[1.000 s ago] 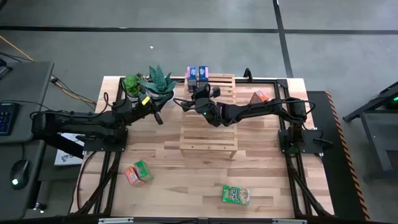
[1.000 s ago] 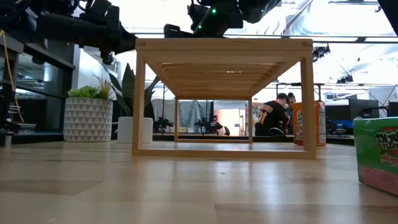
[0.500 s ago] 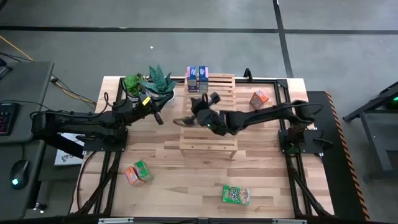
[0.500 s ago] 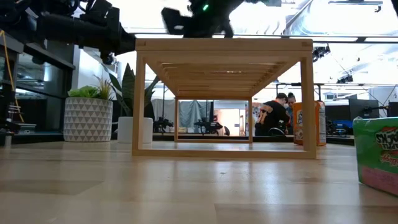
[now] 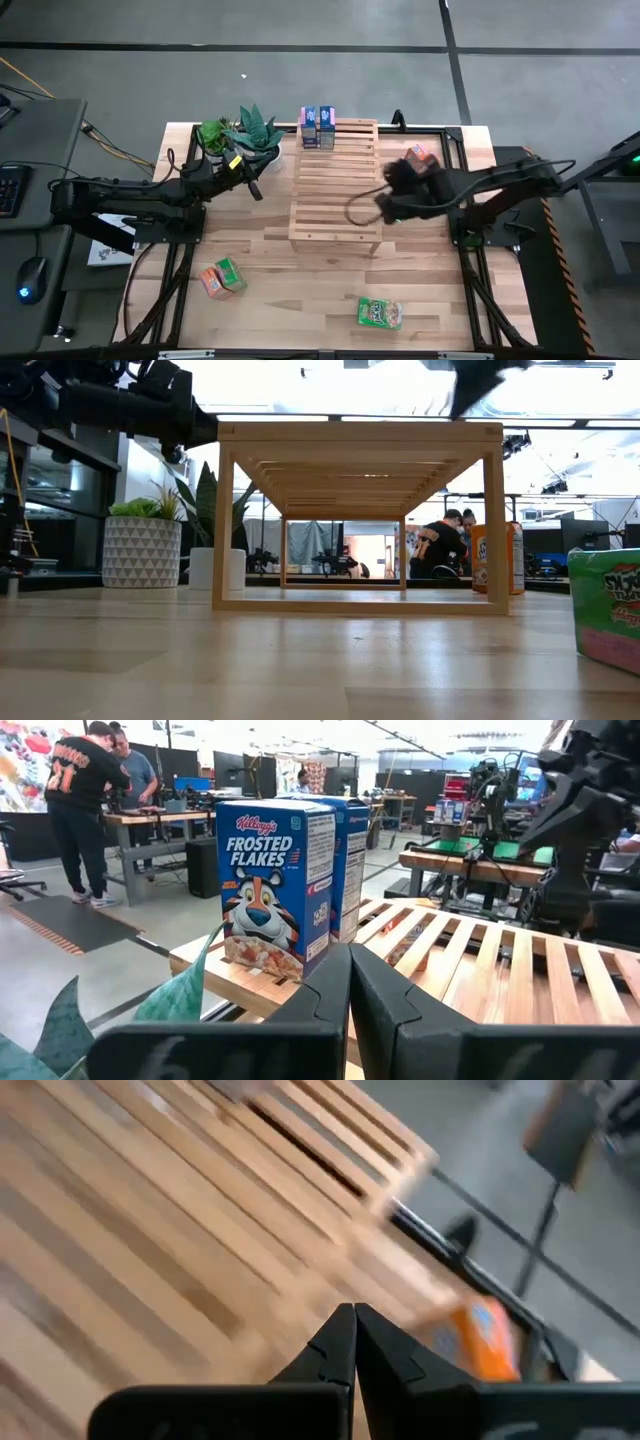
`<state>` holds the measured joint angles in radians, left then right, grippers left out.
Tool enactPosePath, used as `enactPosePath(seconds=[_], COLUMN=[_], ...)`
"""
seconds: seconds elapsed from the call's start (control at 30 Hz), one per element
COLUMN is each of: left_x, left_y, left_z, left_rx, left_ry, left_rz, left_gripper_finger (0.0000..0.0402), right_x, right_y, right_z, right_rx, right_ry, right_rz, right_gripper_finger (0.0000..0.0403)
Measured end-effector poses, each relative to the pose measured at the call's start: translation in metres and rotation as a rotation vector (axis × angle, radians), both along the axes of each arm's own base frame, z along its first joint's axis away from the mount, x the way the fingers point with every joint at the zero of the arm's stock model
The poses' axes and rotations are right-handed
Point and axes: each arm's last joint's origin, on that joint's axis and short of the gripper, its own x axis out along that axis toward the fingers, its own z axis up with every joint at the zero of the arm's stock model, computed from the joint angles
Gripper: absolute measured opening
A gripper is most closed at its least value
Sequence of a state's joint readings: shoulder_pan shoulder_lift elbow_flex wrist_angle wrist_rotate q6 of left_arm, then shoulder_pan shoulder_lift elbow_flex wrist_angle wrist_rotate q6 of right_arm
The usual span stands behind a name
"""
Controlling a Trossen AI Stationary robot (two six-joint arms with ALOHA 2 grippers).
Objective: Stack cereal on shelf
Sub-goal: Put the right orange cereal box on the shelf
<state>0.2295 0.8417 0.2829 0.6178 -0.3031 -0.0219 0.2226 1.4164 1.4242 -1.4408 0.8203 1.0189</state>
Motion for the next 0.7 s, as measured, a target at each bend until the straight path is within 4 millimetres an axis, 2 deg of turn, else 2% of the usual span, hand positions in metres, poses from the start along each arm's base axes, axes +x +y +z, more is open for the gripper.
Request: enactPosePath(seconds=[0.07,0.17,0.27,0.43,0.57,0.7], left_x=[0.000,0.000,0.000,0.000,0.000,0.000], left_y=[0.000,0.000,0.000,0.000,0.000,0.000], left_z=[0.001,0.001,0.002,0.002,0.001,0.001], left_rx=[0.002,0.003,0.001,0.002,0.002,0.003], left_ry=[-0.007,-0.014,-0.017,-0.017,-0.015,-0.015], left_rz=[0.000,-0.001,-0.001,-0.004,-0.003,-0.003], left_gripper_finger=[0.0000,0.0000,0.0000,0.0000,0.0000,0.0000], right_x=[-0.017,-0.026,-0.026,-0.028,-0.033,-0.034], right_y=[0.000,-0.003,-0.013,-0.044,-0.073,-0.105], right_z=[0.003,0.005,0.002,-0.017,-0.027,-0.028], right_rx=[0.041,0.120,0.137,0.141,0.157,0.201], right_ry=[0.012,-0.048,-0.074,0.056,0.134,0.139], right_rz=[-0.076,-0.114,-0.151,-0.246,-0.335,-0.357], right_gripper_finger=[0.0000,0.0000,0.0000,0.0007,0.0045,0.0115])
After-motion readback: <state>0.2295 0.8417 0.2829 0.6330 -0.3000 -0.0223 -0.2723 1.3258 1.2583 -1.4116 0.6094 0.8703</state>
